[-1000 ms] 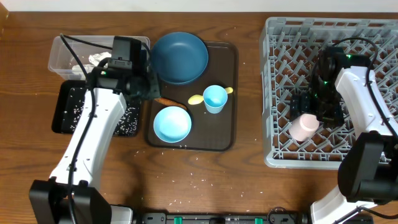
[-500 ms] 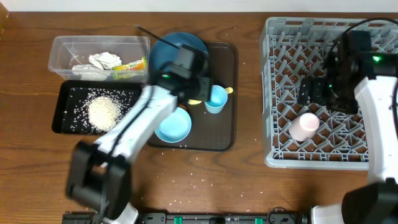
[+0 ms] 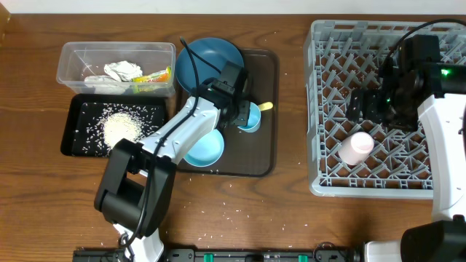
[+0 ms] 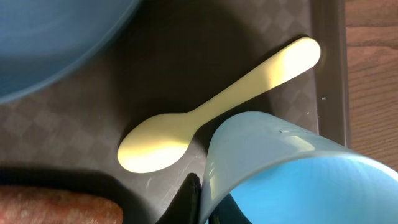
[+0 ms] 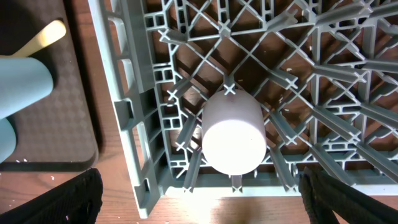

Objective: Sort waste into correct bins and load items into the dishwasher rack
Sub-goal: 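Grasp the blue cup with the left gripper, then lift the blue cup and pass it to the right gripper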

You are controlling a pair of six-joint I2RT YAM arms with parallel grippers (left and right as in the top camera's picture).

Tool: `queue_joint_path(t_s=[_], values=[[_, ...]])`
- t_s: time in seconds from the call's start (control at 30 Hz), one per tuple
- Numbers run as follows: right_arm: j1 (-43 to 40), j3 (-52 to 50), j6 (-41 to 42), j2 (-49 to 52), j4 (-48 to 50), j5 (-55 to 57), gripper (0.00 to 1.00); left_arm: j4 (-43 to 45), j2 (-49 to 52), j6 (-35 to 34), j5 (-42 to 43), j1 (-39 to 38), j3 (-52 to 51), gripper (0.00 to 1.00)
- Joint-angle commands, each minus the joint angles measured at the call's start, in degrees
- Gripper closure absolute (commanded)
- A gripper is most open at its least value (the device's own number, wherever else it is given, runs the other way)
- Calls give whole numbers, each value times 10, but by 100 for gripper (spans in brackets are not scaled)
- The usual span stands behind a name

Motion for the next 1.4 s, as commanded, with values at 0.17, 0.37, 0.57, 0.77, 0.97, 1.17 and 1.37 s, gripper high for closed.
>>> queue_joint_path(t_s=[0.17, 0.37, 0.57, 0.77, 0.97, 1.17, 1.37], values=[[4, 5, -38, -7, 59, -142, 1, -53, -113, -34, 132, 50, 44, 94], [69, -20, -97, -6, 241, -396, 1, -59, -195, -30, 438, 157, 44, 94], [165, -33, -116, -6, 410, -516, 1, -46, -212, -32, 706, 243, 44, 94], [231, -33, -127, -6, 534, -588, 1, -46, -212, -35, 833, 268, 44, 94], [266, -33, -165, -3, 564, -612, 1, -47, -212, -62, 835, 269, 44, 94], [281, -33, -183, -1, 575, -620, 11, -47, -212, -67, 835, 269, 44, 94], [278, -33, -183, -1, 581, -632, 38, -46, -212, -66, 835, 269, 43, 83]])
